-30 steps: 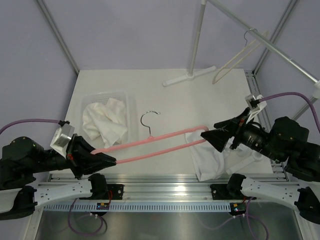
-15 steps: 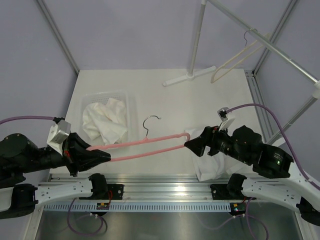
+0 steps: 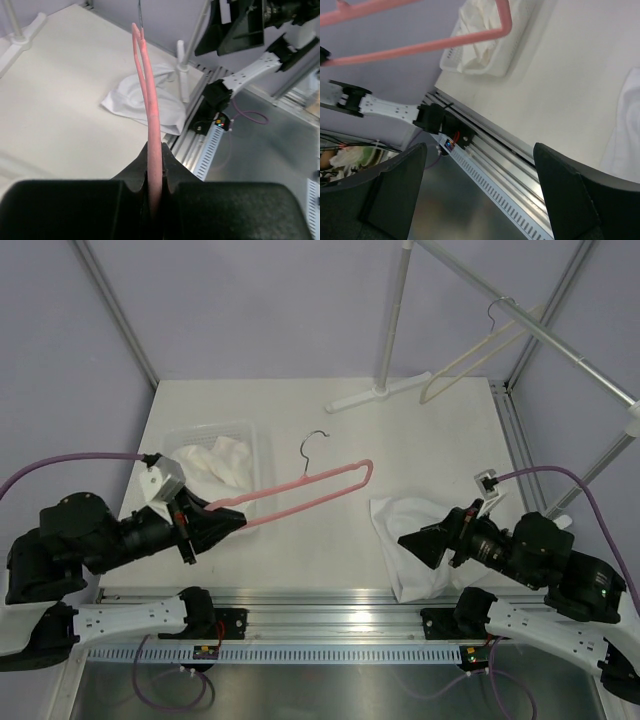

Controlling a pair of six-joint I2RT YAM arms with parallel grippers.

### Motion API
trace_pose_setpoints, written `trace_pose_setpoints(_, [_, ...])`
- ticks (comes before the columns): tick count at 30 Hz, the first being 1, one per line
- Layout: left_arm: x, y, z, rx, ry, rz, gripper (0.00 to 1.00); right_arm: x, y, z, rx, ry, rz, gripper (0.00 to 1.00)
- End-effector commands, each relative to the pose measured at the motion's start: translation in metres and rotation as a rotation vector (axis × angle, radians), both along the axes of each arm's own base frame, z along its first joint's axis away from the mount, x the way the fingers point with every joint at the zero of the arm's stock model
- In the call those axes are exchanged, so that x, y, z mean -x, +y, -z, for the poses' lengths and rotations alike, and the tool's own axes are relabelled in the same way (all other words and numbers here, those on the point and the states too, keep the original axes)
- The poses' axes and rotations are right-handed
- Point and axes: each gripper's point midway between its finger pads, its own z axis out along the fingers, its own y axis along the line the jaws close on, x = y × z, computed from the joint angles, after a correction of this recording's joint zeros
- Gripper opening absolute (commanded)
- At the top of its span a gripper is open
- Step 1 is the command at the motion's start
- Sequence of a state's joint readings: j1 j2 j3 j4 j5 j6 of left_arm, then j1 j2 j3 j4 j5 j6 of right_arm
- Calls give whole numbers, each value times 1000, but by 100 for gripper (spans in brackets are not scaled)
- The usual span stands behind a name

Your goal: Remove the skirt from the hanger

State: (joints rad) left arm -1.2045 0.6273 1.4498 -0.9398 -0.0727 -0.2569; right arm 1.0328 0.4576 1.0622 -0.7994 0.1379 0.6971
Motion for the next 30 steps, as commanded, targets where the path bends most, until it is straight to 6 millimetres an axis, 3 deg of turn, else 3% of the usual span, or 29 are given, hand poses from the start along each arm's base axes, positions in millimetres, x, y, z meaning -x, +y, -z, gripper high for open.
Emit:
trace_pose_setpoints(1, [-33,-9,-27,6,-84,-137,0,-5,3,59,141,139,37,90])
trace_pose_setpoints(2, [-34,-12,-36,22,-98,-133,0,-3,9,76,165,175,22,83])
trace_pose_setpoints(4, [-31,-22,-54,53,-119,-95,0,-3,22,84,125,213,1,24])
trace_pose_setpoints(5, [-30,-27,-64,81,-133,-80,0,1,30,106,135,258,-26,1])
trace_pose_setpoints(7, [-27,-40,-77,102,-140,-38,0,1,51,109,48,277,-66,0])
trace_pose_setpoints(8, [-27,-47,-83,121,-143,-28,0,6,60,131,57,319,-105,0])
trace_pose_setpoints(9, [-25,-53,-87,131,-146,-2,0,2,71,131,20,317,-114,0])
trace_pose_setpoints(12, [-27,-79,-96,158,-148,38,0,-1,89,160,36,384,-125,0])
trace_pose_setpoints(15, [-35,-107,-100,167,-140,49,0,-1,103,170,60,408,-149,0])
trace_pose_setpoints(19, [-47,-144,-105,179,-121,56,0,0,116,160,70,392,-160,0])
trace_pose_setpoints(20, [-52,-161,-102,172,-110,61,0,0,117,160,74,391,-162,0])
trace_pose_setpoints(25, [-55,-201,-117,266,-79,108,0,6,122,155,29,405,-169,0])
trace_pose_setpoints(29, [-67,-234,-114,263,-75,111,0,8,121,152,-8,409,-164,0])
trace_pose_setpoints(30, [-72,-253,-101,228,-67,126,0,9,120,150,-16,407,-166,0])
